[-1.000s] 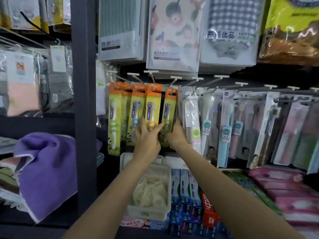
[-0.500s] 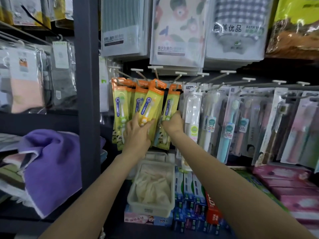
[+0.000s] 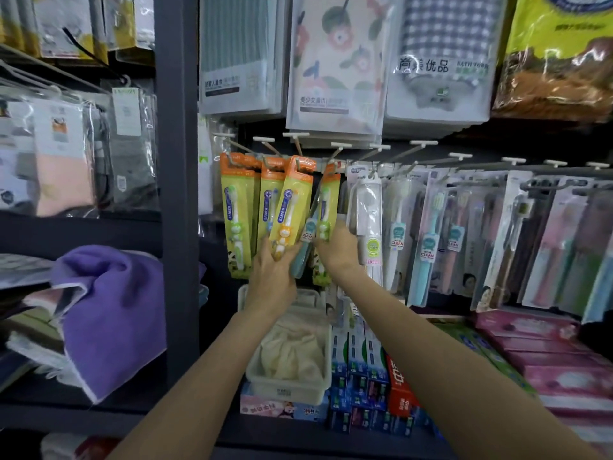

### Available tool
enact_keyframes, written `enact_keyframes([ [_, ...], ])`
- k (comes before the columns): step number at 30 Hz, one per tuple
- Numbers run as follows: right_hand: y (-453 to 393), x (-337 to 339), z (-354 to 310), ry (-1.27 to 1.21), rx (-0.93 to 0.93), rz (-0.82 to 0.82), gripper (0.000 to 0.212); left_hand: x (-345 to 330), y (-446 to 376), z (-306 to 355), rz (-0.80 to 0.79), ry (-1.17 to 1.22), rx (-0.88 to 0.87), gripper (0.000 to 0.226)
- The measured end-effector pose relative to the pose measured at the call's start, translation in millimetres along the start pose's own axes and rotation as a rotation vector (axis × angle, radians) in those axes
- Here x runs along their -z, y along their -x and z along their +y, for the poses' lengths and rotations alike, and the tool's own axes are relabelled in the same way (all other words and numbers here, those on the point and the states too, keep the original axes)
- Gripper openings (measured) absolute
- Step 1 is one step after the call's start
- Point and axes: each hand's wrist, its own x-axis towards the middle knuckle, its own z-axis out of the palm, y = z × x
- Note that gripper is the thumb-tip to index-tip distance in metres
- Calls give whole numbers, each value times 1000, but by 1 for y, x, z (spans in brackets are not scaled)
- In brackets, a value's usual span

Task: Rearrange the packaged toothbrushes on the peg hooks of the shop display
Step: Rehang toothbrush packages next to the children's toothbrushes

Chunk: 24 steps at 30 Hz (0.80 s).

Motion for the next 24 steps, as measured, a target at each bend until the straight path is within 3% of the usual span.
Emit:
enact_keyframes([
  [7,11,2,-7,-139,24,-43,62,2,11,-2,-3,-59,23,68],
  [12,16,9,-7,-130,52,-91,60,-4,24,-4,-92,-89,101,64],
  [20,26,9,0,-194,57,-100,60,-14,29,0,-111,6,69,59],
  [24,28,12,-2,-211,81,-109,60,-31,40,-7,-182,139,127,75],
])
